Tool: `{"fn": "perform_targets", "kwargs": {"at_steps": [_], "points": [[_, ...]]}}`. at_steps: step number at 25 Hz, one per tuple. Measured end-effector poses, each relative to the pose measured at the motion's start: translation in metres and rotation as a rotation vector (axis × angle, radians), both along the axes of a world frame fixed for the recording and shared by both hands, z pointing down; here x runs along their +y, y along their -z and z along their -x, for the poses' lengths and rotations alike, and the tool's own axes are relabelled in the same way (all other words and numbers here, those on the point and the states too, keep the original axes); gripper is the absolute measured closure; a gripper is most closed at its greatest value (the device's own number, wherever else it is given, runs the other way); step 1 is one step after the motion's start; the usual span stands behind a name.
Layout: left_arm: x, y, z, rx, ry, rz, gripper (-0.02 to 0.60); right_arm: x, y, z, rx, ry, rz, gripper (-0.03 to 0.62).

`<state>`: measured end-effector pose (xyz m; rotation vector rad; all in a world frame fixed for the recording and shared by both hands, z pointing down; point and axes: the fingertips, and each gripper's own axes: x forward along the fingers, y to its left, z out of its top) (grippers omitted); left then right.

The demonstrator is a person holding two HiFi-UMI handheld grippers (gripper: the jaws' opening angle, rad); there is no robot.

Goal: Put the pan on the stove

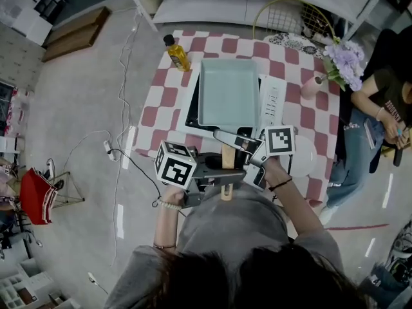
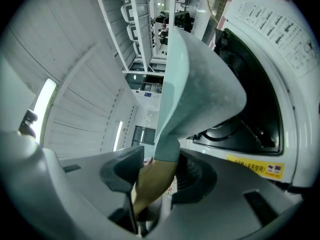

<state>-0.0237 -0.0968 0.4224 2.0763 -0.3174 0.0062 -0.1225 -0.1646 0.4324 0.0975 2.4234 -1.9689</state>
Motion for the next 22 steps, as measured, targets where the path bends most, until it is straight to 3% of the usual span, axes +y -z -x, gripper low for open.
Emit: {"fn": "perform_targets", "kwargs": {"at_steps": [22], "points": [[-0.004, -0.013, 0.035, 0.052, -0.169, 0.064, 0.396, -0.019, -0.021, 0.022, 0.049, -0.170, 0.047, 0.407]]}}
